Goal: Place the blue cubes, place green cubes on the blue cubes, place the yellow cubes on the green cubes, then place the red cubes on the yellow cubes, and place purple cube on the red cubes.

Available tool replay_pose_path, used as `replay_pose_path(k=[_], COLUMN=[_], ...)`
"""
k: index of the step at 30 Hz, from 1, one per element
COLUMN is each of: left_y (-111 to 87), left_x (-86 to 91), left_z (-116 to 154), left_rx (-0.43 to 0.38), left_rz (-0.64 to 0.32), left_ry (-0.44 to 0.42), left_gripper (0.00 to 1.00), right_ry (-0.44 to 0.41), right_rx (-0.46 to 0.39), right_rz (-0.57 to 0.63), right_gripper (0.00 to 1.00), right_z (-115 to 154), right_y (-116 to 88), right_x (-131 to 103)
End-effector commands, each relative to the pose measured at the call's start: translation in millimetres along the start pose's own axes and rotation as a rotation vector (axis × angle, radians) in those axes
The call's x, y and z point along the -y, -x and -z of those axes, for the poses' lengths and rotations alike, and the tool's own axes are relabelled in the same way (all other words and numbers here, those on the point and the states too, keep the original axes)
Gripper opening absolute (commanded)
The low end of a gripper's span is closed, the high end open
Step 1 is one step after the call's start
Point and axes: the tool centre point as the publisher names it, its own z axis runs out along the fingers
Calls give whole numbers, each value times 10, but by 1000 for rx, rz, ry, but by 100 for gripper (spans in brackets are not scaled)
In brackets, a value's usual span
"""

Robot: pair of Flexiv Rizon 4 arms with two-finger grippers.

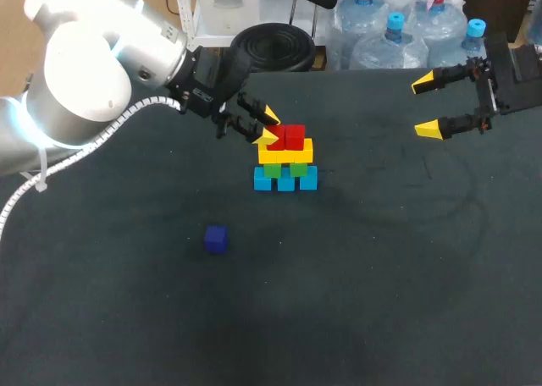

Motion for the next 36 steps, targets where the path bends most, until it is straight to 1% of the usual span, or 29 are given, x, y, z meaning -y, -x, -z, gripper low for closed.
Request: replay_pose_path(k=[1,3,5,8,12,13,15,16,17,18,19,24,25,28,31,36], left_y=[10,11,12,12,14,17,27,34,45,55,61,74,61,9,-64,-163], left_x=[-33,-35,-38,-39,-40,-39,-38,-36,-34,-35,-38,-39,-33,-15,17,49], left_z=[-7,-6,-5,-5,-5,0,26,48,75,104,127,327,359,434,489,489], left_rx=[-5,-5,-5,-6,-6,-5,-5,-4,0,4,10,27,29,30,35,38], left_rz=[0,-1,0,0,1,2,2,2,-3,-5,-4,-11,-11,-9,-5,7], left_ry=[-7,-7,-7,-7,-8,-7,-5,-3,4,10,19,64,71,88,95,96], left_gripper=[37,40,45,48,48,49,58,64,67,56,50,44,35,0,0,0], right_ry=[0,0,0,0,0,0,0,0,0,0,0,0,0,0,0,0], right_rx=[1,1,1,1,1,1,1,1,1,1,1,1,1,1,1,1], right_rz=[1,1,1,1,1,1,1,1,1,1,1,1,1,1,1,1], right_gripper=[100,100,100,100,100,100,100,100,100,100,100,100,100,100,100,100], right_z=[-6,-6,-6,-6,-6,-6,-6,-6,-6,-6,-6,-6,-6,-6,-6,-6], right_y=[-4,-4,-4,-4,-4,-4,-4,-4,-4,-4,-4,-4,-4,-4,-4,-4], right_x=[3,3,3,3,3,3,3,3,3,3,3,3,3,3,3,3])
